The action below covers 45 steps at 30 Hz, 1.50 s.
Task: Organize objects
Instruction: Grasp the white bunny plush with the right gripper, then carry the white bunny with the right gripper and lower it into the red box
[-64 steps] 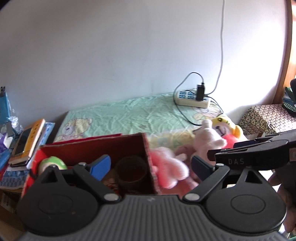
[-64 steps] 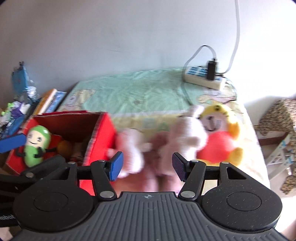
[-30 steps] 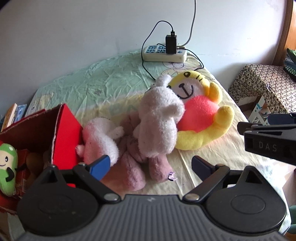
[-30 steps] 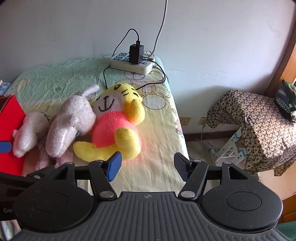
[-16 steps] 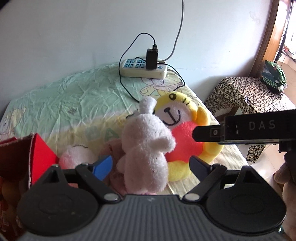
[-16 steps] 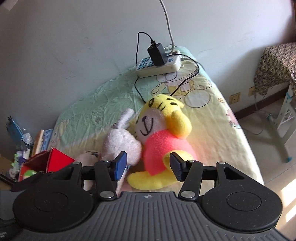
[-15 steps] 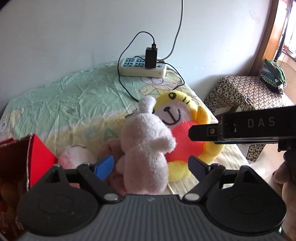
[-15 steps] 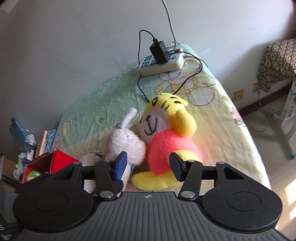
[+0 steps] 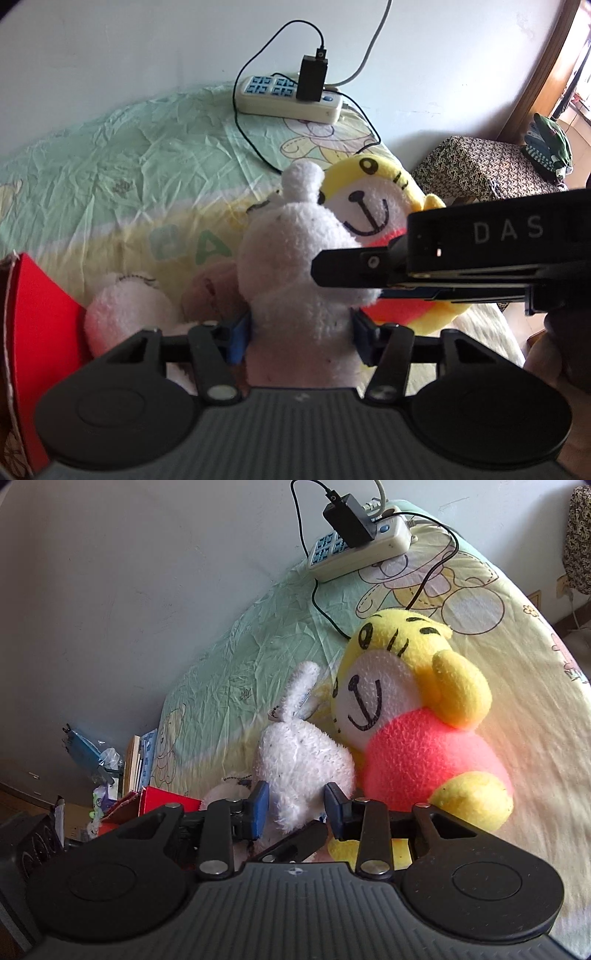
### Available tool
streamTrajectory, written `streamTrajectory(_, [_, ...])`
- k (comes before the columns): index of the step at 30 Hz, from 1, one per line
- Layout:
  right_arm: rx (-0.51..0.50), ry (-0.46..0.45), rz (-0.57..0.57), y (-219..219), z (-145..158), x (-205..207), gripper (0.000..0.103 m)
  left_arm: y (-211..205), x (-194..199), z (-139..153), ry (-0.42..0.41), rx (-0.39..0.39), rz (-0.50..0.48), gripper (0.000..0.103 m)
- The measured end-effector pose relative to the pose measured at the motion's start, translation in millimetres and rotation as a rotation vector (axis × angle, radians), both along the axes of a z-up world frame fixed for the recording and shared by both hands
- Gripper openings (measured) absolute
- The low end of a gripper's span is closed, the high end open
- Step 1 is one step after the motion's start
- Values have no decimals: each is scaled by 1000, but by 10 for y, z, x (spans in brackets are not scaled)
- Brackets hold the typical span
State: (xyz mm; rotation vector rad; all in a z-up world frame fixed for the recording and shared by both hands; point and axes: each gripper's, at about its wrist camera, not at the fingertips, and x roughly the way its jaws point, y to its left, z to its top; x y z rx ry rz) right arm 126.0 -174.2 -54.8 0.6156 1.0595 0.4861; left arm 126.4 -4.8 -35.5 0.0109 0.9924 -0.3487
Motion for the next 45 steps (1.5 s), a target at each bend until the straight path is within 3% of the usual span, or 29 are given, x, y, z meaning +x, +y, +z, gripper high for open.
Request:
streamTrajectory(5, [-25, -7, 21, 70, -11, 43, 45, -41, 4, -8, -8, 7, -8, 55])
streamTrajectory(12, [-53, -53, 37, 62, 99, -62, 25, -21, -80, 94, -24, 0, -3, 53])
streamTrajectory(23, [-25, -176, 59, 27, 496, -427, 24, 14, -538, 549, -133, -20, 26, 53])
streamTrajectory(34, [52, -346, 154, 226, 935, -708, 24, 263, -1041, 1071, -290, -2, 142, 53])
streamTrajectory(45, [101, -409, 289, 821, 1082, -829, 24, 839, -1300, 1259, -358, 51, 253, 53])
